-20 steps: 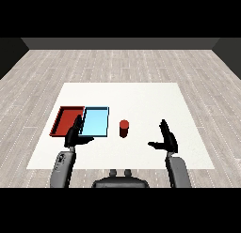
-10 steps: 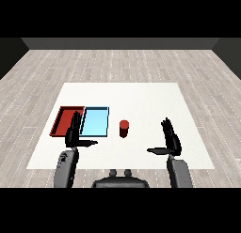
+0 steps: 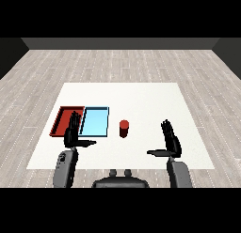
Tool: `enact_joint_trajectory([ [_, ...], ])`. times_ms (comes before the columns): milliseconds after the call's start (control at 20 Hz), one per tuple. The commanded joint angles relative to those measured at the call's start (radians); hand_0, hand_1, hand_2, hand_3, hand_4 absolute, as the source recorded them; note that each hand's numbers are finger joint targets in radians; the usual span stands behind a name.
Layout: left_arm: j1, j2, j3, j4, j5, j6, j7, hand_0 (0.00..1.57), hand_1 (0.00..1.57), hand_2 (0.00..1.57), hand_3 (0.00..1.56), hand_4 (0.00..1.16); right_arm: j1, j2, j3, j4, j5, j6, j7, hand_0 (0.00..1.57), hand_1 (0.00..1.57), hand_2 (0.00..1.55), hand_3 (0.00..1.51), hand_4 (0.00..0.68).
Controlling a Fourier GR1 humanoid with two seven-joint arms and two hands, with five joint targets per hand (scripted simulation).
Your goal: Pick the red can and put it in the red box
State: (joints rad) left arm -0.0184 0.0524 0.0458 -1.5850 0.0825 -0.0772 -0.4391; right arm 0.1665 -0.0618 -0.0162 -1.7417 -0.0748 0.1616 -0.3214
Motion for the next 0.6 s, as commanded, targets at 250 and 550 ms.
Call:
enact_joint_trajectory([
  [250, -0.054, -0.012, 0.020, 0.018, 0.021, 0.011, 0.005, 0.00, 0.00, 0.00, 0.00, 0.00, -0.063, 0.025, 0.001, 0.072, -0.001, -0.009, 0.019, 0.00, 0.00, 0.00, 0.00, 0.000],
  [550, 0.049, 0.011, 0.026, -0.044, 0.051, -0.044, -0.022, 0.00, 0.00, 0.00, 0.00, 0.00, -0.156, 0.061, 0.080, 0.121, 0.045, -0.110, 0.087, 0.00, 0.00, 0.00, 0.00, 0.000],
])
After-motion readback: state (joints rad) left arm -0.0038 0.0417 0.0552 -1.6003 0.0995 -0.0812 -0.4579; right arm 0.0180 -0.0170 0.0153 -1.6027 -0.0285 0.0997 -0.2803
